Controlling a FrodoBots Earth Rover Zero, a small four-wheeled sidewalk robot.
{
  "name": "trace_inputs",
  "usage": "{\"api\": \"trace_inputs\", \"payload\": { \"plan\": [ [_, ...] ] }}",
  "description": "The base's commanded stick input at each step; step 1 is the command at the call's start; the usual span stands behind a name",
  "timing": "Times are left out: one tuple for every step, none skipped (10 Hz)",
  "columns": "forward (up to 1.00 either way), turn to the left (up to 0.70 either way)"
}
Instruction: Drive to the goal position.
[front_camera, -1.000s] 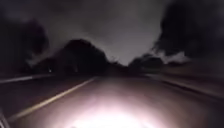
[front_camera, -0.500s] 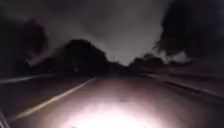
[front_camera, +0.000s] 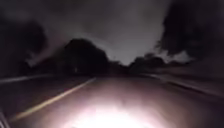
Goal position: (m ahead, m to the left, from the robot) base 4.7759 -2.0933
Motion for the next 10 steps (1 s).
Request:
{"api": "trace_inputs", "payload": {
  "plan": [
    [0.70, 0.00],
    [0.70, 0.00],
    [0.70, 0.00],
    [0.70, 0.00],
    [0.70, 0.00],
    [0.70, 0.00],
    [0.70, 0.00],
    [0.70, 0.00],
    [0.70, 0.00],
    [0.70, 0.00]
  ]
}}
